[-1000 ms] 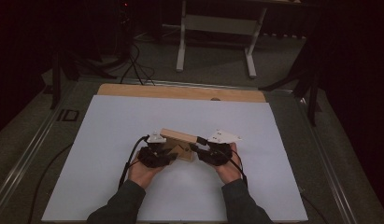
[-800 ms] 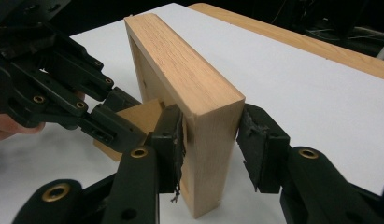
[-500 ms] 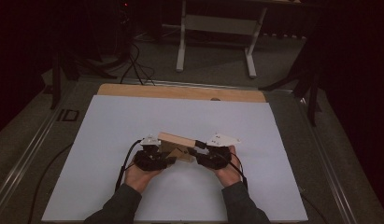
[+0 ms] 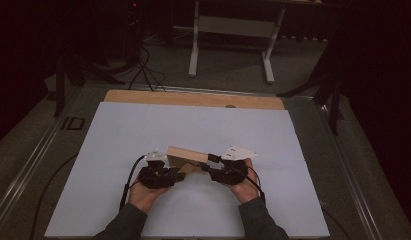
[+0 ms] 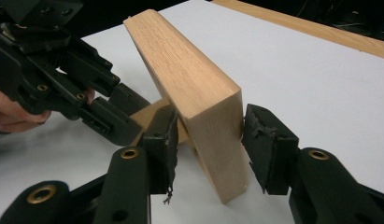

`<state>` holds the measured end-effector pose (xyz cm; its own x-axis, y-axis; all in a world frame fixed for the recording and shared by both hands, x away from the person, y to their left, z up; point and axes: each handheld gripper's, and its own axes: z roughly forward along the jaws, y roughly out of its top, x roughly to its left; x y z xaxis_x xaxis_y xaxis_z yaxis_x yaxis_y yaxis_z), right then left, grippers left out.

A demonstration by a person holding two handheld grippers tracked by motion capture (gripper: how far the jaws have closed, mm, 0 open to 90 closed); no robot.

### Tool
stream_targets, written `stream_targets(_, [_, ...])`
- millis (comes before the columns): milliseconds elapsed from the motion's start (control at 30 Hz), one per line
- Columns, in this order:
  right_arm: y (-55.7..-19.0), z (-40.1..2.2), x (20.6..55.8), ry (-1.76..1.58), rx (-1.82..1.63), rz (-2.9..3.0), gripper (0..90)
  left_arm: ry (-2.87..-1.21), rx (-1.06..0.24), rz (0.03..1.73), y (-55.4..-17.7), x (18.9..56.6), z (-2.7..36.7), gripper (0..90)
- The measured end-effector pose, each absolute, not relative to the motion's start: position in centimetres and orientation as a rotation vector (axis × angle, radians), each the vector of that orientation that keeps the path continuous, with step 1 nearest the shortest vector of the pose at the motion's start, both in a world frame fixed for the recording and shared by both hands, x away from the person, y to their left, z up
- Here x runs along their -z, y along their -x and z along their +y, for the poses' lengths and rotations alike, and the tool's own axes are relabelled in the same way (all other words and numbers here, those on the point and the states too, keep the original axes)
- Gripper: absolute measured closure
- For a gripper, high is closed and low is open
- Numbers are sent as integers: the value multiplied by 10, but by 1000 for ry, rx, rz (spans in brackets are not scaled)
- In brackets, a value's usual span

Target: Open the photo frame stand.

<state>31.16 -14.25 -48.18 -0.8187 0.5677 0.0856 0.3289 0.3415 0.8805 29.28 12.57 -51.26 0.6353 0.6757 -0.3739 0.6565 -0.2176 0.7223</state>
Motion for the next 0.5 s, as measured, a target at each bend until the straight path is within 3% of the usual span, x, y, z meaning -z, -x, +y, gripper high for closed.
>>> stream_targets(500, [-301,-141,484,-777,-1472,2414,502,-1940,-33,1062,-284,514,130,634])
